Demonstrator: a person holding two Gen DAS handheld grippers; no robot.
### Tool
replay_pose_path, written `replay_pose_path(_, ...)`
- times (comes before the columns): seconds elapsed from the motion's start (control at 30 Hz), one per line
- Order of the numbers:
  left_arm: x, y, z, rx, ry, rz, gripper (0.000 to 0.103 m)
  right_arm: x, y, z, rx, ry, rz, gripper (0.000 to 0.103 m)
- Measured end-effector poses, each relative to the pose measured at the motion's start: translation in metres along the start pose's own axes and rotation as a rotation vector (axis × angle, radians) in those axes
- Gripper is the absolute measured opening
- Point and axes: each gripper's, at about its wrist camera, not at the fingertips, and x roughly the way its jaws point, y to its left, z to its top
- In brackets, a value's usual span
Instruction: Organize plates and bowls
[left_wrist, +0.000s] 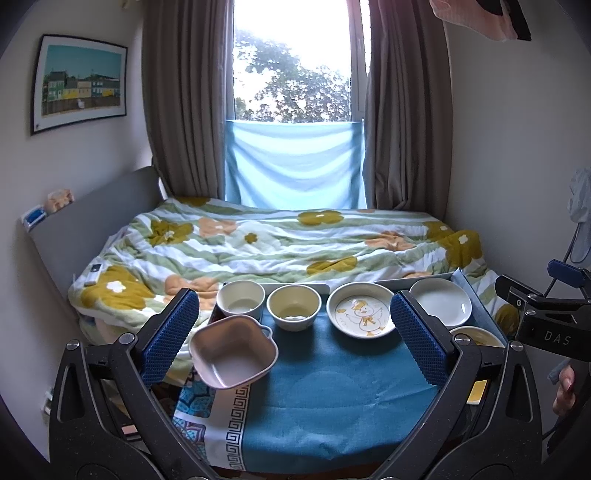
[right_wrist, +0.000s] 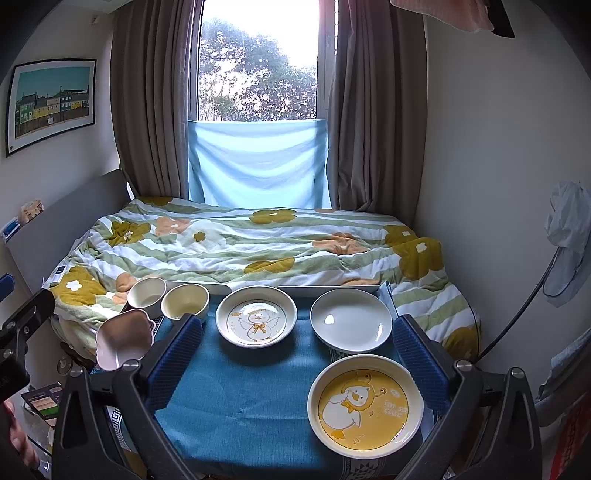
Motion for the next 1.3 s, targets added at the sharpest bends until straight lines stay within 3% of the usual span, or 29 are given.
replay_pose_path(0.33,0.005,0.001,0.005,0.032,0.040,-0.027,0.103,0.001,0.000,0.001,0.012,0.011,0.005,0.103)
replay_pose_path(0.57,0.047,-0.017,-0.007,0.103,0.168,-0.153,0.103,0.011,-0.011,-0.028,0.083,0.110,0.000,0.103)
replay_pose_path(0.7,0.073,-0.047,-0.026,0.155,0.233,-0.209,0.103,0.020,-0.042,-0.062,0.170,0.203,-0.030,0.103)
replay_pose_path(0.9,0.121,-0.108,-0.063,0.166,0.420,-0.365,0.103,0.040,-0.113,-0.111,0.292,0.301,-0.046,0.102)
replay_pose_path(1.17,0.189,-0.198,-0.124,0.116,0.647,-0.489,0.101,0.101,-0.192,-0.158,0.354,0.469,0.077,0.072)
replay_pose_path(1.3,0.211,-0.226,-0.150,0.107,0.726,-0.476,0.084,0.130,-0.212,-0.168,0.337,0.515,0.163,0.059)
